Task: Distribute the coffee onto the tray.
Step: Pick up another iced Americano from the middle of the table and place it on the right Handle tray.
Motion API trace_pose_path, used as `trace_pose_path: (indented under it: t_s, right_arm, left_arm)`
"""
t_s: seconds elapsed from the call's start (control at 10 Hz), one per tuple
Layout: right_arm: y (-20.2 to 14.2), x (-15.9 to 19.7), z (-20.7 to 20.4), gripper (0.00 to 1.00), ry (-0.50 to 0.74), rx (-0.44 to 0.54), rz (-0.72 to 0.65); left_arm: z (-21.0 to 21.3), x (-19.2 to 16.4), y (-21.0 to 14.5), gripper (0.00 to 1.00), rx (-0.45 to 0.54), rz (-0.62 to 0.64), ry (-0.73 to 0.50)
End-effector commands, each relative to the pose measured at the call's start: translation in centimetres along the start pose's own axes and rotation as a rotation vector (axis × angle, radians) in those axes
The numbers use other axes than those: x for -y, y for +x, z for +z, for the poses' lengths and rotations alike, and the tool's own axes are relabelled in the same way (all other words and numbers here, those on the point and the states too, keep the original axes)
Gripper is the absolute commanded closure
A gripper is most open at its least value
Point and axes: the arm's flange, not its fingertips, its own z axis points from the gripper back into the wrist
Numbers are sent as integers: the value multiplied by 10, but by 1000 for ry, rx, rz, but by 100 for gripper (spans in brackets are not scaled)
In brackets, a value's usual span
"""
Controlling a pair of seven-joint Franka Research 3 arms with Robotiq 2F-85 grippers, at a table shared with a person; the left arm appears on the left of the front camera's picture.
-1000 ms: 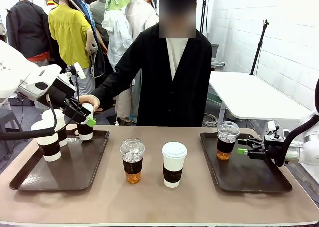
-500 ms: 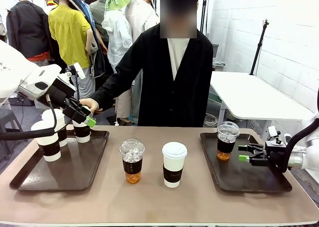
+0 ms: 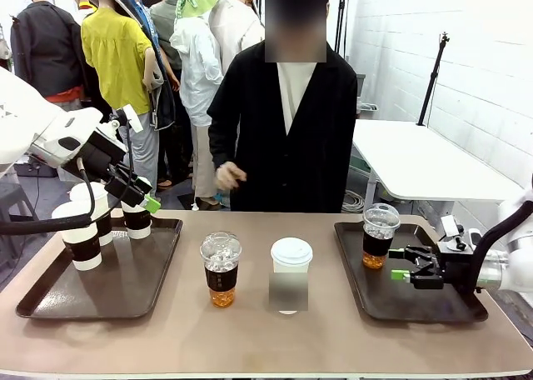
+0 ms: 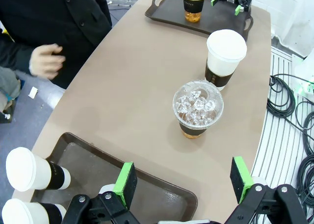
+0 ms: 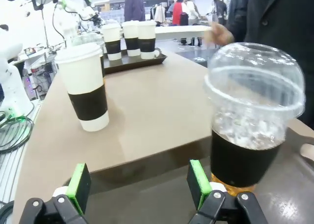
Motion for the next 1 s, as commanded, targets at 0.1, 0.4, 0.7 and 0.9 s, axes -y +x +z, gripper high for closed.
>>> trace_pose_path:
  t_s: [0.1,0.4,0.7,0.9]
  right_arm:
    - [0,-13,-19,0,34,-18,22]
    - [2,-15,-41,0,86,-1,34]
    - [1,-21,-61,0,155,11,42]
    - [1,-24,-67,0,176,7,48]
  left_arm:
    - [-1,-2,-2,0,23,-14,-17]
    - [-1,-2,-2,0,23,-14,-17]
    - [-1,-2,-2,0,23,-14,-17]
    - [-1,-2,-2,0,23,-14,-17]
